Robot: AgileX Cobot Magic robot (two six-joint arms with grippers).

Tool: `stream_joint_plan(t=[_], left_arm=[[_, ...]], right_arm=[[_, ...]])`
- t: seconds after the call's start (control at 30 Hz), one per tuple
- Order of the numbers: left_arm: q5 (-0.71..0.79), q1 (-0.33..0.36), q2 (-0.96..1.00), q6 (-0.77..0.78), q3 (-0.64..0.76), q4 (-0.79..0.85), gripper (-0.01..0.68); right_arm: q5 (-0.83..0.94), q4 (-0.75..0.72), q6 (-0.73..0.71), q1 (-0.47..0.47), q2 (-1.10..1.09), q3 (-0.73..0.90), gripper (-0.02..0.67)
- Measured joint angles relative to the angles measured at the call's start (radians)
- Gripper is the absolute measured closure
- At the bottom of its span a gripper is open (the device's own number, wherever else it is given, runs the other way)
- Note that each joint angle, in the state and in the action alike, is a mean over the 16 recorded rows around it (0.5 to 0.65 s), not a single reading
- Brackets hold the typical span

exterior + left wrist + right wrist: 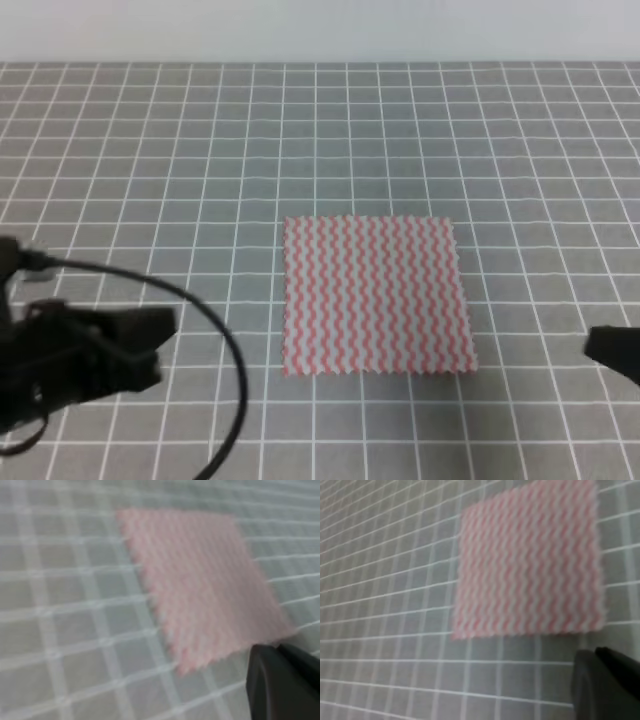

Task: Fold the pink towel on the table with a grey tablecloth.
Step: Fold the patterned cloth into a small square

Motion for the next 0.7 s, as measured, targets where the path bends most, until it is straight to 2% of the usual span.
stream_joint_plan(t=[0.2,0.43,0.57,0.7], left_arm=[[-0.026,-0.090,0.129,0.261,-0.029,-0.246,0.675],[-0.052,-0.155,0.188,0.355,-0.048,-0.322,0.675],[-0.051,-0.161,0.198,0.375,-0.051,-0.332,0.675],[-0.048,-0.161,0.198,0.386,-0.051,-0.336,0.675]], right_arm=[[-0.080,0.123,-0.081,0.170,0.140,-0.005,0.665],[-0.236,0.138,-0.084,0.381,0.263,-0.028,0.665],[-0.284,0.100,-0.077,0.433,0.329,-0.056,0.664],[-0.300,0.067,-0.076,0.445,0.392,-0.089,0.644]])
